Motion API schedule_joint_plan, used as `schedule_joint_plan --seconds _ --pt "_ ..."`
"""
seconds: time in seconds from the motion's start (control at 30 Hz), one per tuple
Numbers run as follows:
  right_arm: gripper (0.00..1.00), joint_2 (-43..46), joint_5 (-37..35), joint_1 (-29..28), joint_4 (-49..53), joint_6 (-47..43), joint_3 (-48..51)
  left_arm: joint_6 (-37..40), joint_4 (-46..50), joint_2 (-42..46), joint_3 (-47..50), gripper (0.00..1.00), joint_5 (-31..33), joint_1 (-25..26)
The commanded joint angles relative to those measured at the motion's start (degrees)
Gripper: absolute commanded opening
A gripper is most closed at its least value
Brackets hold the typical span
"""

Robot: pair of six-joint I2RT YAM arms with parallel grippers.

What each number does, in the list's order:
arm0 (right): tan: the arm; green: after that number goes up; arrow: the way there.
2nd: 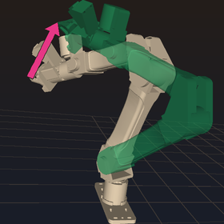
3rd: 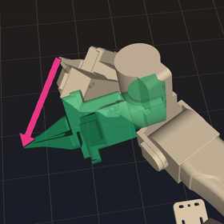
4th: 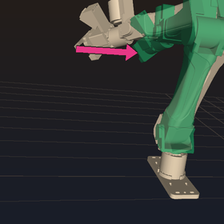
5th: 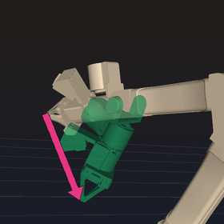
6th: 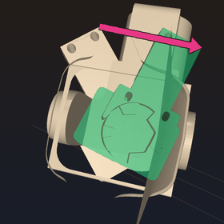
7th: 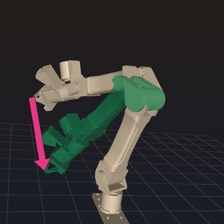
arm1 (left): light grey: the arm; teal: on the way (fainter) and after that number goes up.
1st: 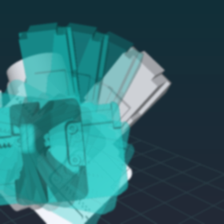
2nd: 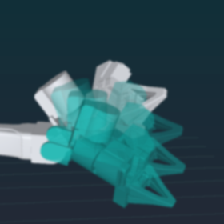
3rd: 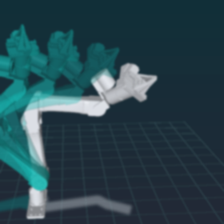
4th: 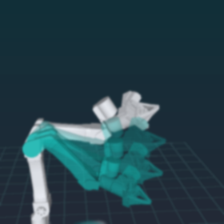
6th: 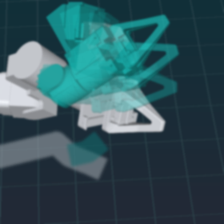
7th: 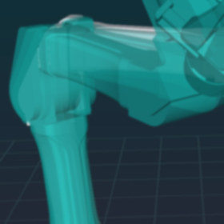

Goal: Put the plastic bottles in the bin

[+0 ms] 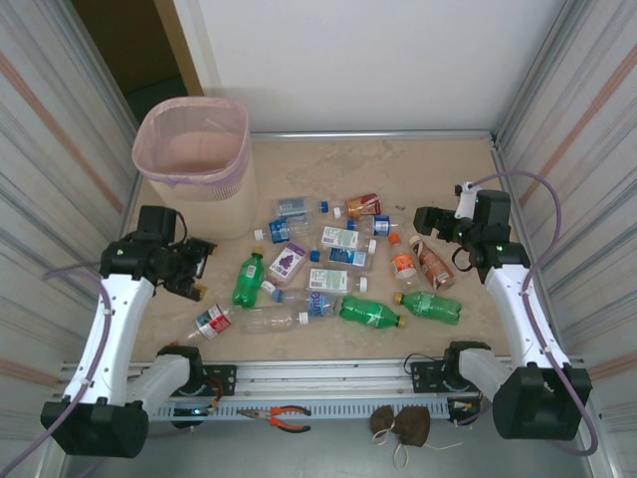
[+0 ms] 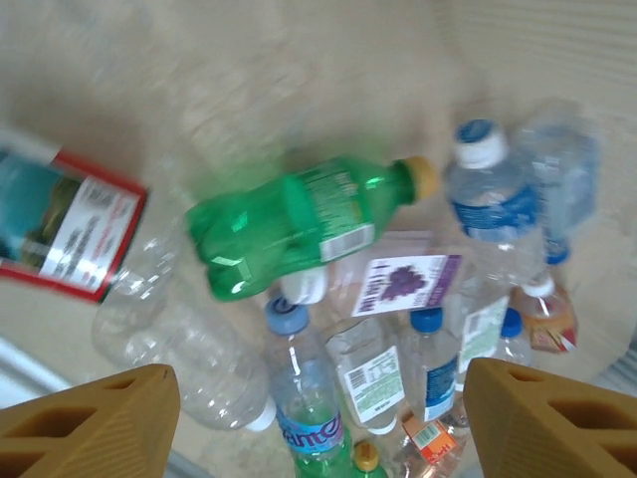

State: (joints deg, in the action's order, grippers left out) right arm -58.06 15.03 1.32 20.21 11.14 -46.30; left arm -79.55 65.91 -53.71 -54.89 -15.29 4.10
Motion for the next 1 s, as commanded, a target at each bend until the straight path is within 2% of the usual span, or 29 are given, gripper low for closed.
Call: schedule_joint_plan --seconds 0.0,0.1,0.47,0.7,0.97 --pt "0.99 1.11 0.12 -0.51 0.00 -0.13 -0.44 -13.08 3.02 3.02 5.10 0.80 -3.17 0.82" --pt "0.99 1.11 -0.05 -0.47 -0.05 -0.24 -0.44 -18.07 2.26 4.97 9.81 0.86 -3.88 0.82" --pt "0.99 0.59 0.18 -0.48 0.05 -0.68 -0.92 -28.52 -1.96 9.11 20.62 0.94 -3.55 -0.17" --pt "0.99 0.15 0.48 -0.52 0.10 -0.81 -0.95 -27.42 -6.68 6.71 23.52 0.96 -2.06 -4.30" --pt "0.99 -0.52 0.38 -0.46 0.15 -1.02 -1.03 -24.68 -13.67 -1.04 25.64 0.87 -2.43 -6.40"
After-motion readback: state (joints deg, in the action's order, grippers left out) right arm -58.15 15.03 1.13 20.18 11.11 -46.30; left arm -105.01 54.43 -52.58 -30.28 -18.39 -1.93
